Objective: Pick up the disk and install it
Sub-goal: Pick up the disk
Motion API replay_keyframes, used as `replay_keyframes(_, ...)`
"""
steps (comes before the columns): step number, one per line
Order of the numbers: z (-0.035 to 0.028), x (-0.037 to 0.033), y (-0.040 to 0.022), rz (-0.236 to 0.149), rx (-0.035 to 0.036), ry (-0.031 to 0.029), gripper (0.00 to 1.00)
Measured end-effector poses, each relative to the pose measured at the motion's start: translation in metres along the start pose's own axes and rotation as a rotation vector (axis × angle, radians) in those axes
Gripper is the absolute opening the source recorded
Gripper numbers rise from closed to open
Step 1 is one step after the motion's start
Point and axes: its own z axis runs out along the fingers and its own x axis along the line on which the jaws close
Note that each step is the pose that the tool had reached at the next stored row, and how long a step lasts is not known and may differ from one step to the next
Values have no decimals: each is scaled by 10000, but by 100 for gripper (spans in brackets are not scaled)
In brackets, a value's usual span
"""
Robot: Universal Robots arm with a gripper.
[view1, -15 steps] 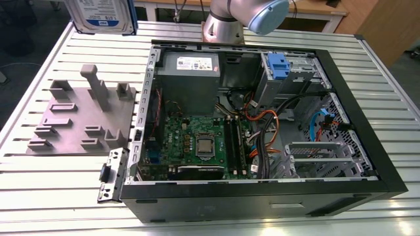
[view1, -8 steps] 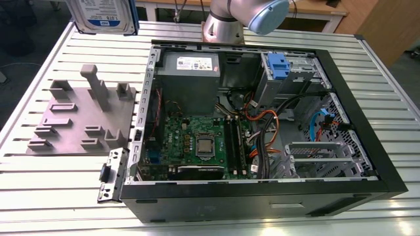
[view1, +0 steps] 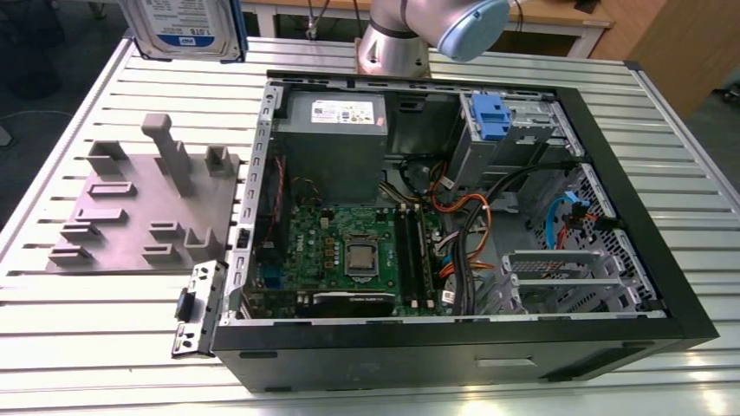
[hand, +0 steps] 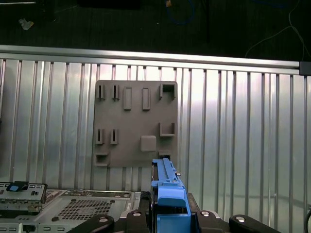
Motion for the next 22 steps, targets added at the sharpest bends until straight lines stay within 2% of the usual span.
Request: replay_keyframes(22, -2, 1, -53, -1, 0, 0, 37)
